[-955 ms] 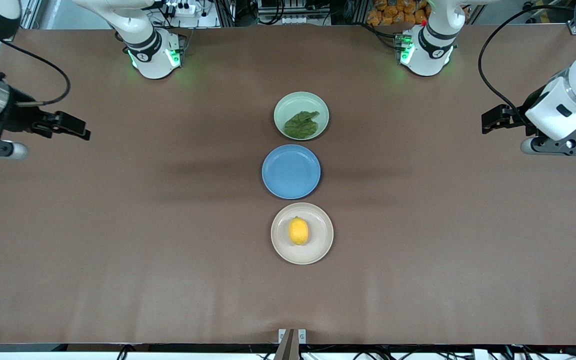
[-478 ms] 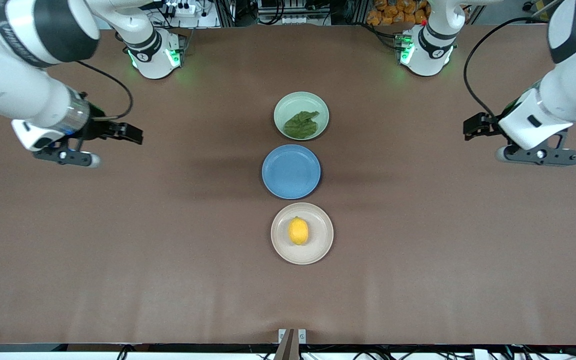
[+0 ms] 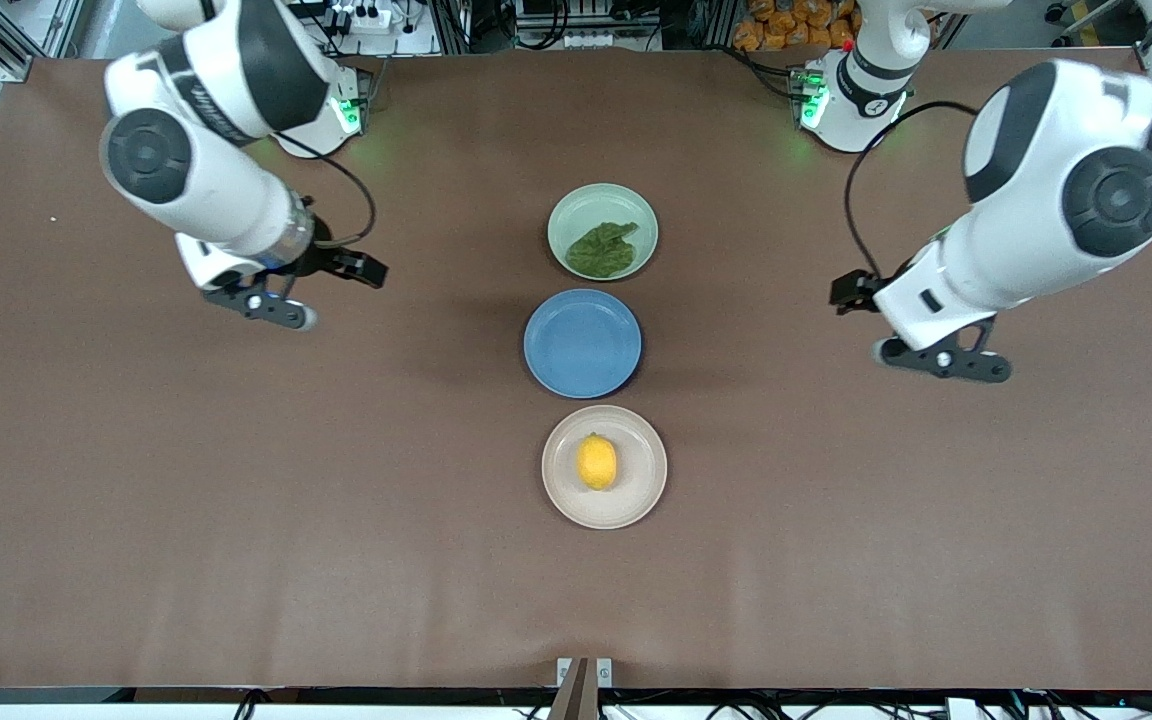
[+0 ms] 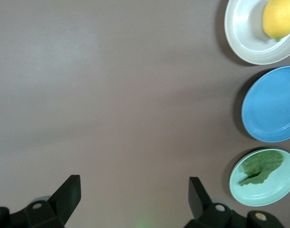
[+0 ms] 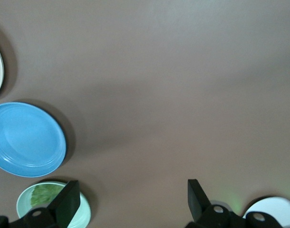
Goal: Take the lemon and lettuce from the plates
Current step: 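Reach the right gripper to the lettuce while the left gripper reaches the lemon, then close the right gripper on the lettuce while the left gripper grasps the lemon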
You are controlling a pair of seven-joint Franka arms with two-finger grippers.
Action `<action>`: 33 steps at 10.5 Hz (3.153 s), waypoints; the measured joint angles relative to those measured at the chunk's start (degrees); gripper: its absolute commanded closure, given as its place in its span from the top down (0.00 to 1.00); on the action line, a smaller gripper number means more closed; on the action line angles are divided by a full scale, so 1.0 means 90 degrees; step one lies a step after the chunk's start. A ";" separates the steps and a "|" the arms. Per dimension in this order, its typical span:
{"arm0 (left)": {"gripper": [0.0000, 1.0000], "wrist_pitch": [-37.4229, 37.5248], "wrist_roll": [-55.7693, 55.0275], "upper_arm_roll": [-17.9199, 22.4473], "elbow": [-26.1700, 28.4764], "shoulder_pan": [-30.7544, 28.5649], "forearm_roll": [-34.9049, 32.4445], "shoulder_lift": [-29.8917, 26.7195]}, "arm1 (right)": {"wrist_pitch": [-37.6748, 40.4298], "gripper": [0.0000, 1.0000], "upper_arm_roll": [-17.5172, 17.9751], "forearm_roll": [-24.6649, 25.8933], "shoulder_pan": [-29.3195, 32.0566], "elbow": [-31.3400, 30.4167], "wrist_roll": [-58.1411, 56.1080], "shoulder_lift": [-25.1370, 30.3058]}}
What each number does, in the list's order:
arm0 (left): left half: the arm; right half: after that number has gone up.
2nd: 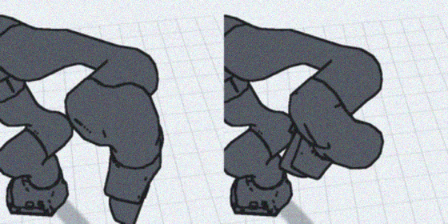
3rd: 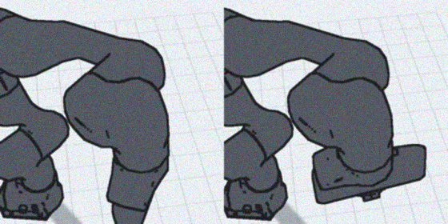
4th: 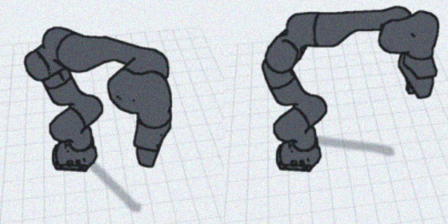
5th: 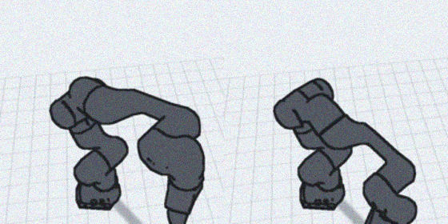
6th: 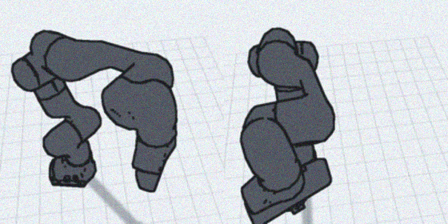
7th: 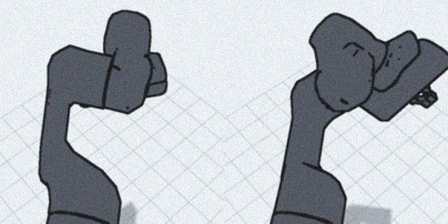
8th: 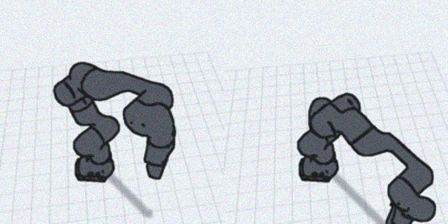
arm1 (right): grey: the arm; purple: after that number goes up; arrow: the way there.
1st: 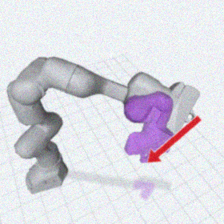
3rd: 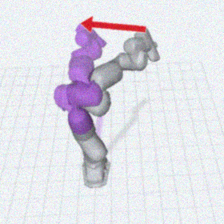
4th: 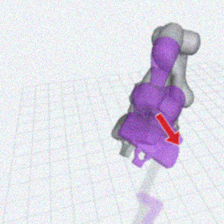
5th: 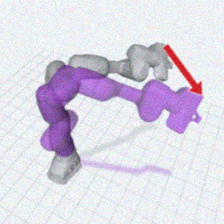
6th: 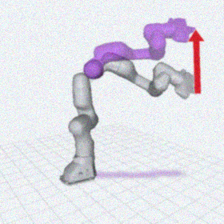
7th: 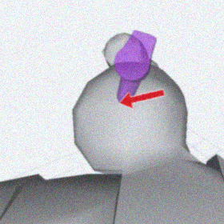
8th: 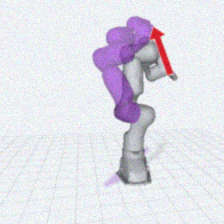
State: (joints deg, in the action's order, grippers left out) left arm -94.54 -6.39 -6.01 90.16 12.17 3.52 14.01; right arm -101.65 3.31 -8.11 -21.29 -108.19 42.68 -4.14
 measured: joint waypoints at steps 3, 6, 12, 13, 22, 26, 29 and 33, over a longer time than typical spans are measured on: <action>1.00 -0.0573 -0.0029 -0.0006 -0.0043 0.0305 0.0320 0.0431 | -0.0625 1.00 0.0003 -0.0075 -0.0833 -0.0062 0.1390 -0.0377; 1.00 -0.1267 -0.0387 -0.0018 -0.0228 0.0801 0.0349 0.1015 | -0.1685 1.00 0.0006 -0.0084 -0.1727 -0.0103 0.2751 -0.1088; 1.00 -0.2690 -0.1523 -0.0021 -0.0682 0.1399 0.0349 0.2206 | -0.2671 1.00 0.0005 -0.0093 -0.3131 -0.0082 0.4989 -0.1808; 1.00 -0.2984 -0.1674 -0.0021 -0.0792 0.1493 0.0349 0.2416 | -0.2785 1.00 0.0003 -0.0093 -0.3363 -0.0071 0.5336 -0.1924; 1.00 -0.5596 -0.2749 -0.0023 -0.1379 0.2117 0.0350 0.3894 | -0.3508 1.00 -0.0030 0.0228 -0.3959 0.0847 0.7167 -0.3538; 1.00 -0.6270 -0.2837 -0.0018 -0.1610 0.2190 0.0350 0.4335 | -0.3527 1.00 -0.0030 0.0264 -0.4116 0.0888 0.7383 -0.3632; 1.00 -0.6442 -0.2839 -0.0012 -0.1630 0.2213 0.0350 0.4541 | -0.3526 1.00 -0.0031 0.0267 -0.4307 0.0889 0.7583 -0.3731; 1.00 -0.6792 -0.2840 -0.0009 -0.1640 0.2224 0.0350 0.4769 | -0.3514 0.00 -0.0032 0.0413 -0.4364 0.0888 0.7642 -0.3754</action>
State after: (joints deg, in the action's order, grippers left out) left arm -155.66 -31.95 -6.09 75.40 32.19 6.67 56.93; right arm -133.28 3.02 -4.39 -60.57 -100.19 111.46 -37.92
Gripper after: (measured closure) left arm 0.000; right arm 0.066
